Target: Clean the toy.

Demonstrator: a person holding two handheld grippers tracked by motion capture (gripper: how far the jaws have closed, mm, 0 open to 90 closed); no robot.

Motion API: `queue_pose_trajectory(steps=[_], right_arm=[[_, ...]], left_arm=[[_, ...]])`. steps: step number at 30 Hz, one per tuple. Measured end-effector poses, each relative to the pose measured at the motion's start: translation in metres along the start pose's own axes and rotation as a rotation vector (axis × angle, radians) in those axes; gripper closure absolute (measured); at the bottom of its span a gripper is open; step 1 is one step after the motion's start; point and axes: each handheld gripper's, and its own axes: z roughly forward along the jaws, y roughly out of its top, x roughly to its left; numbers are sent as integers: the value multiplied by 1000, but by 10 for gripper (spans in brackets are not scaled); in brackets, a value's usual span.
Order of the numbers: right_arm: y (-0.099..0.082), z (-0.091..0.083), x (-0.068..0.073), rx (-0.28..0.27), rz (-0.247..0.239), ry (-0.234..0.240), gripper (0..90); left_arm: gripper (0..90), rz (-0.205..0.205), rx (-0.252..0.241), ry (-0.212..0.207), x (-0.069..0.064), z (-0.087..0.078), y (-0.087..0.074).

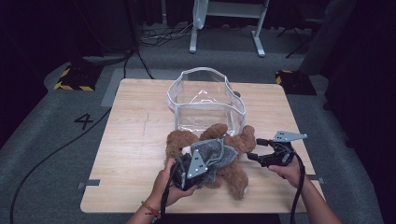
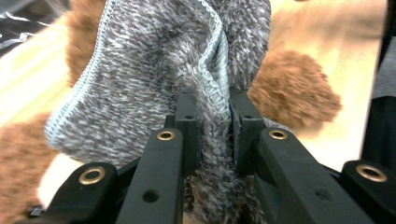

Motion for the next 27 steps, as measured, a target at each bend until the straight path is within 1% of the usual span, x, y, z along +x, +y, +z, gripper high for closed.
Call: queue_pose_trajectory(steps=[1,2,4,5,6,7,8,9,10,11,12,13,14,15,17,19,21,22,24,26,27], right_arm=[[0,3,0,4,-3,-15,178],[0,5,-2,0,1,-19,187],[1,8,-4,-3,8,-16,238],[2,9,-4,-11,4,-9,273],[2,10,-4,-14,-6,-3,344],[4,11,-3,-15,-34,7,387],[5,12,-1,-13,-52,-4,419],[7,13,2,-8,-72,-14,478],[7,13,3,-7,-88,-13,539],[7,13,5,-14,-110,-15,591],[8,13,8,-22,-135,-23,632],[8,11,9,-30,-155,-34,655],[8,10,11,-42,-171,-49,673],[9,6,16,-50,-201,-69,684],[11,0,24,-74,-258,-104,688],[13,-6,32,-100,-314,-104,691],[14,-10,39,-111,-355,-102,692],[15,-11,43,-116,-377,-101,693],[14,-11,50,-124,-421,-110,696],[14,-12,56,-131,-463,-116,697],[14,-12,58,-136,-475,-119,698]], left_arm=[[772,-12,-7,-2,2,0,0],[774,-13,-8,-1,4,0,1],[776,-20,-16,-5,6,1,1],[776,-21,-16,-6,7,1,1],[776,-20,-18,-5,8,2,1],[776,-20,-15,-9,9,2,1],[776,-30,-21,-9,10,3,1],[777,-31,-21,-9,11,3,0],[777,-37,-24,-11,13,4,0],[776,-42,-27,-19,16,4,-1],[777,-51,-29,-17,17,4,-1],[776,-55,-35,-13,18,4,-1],[777,-68,-47,-17,20,3,0],[777,-73,-53,-17,21,2,2],[776,-74,-71,-4,22,-1,7],[776,-73,-93,-2,23,-3,15],[774,-77,-111,8,23,-4,24],[774,-77,-120,-1,23,-2,30],[770,-73,-127,5,22,3,41],[769,-63,-127,-7,19,11,50],[767,-58,-126,-7,17,17,55]])
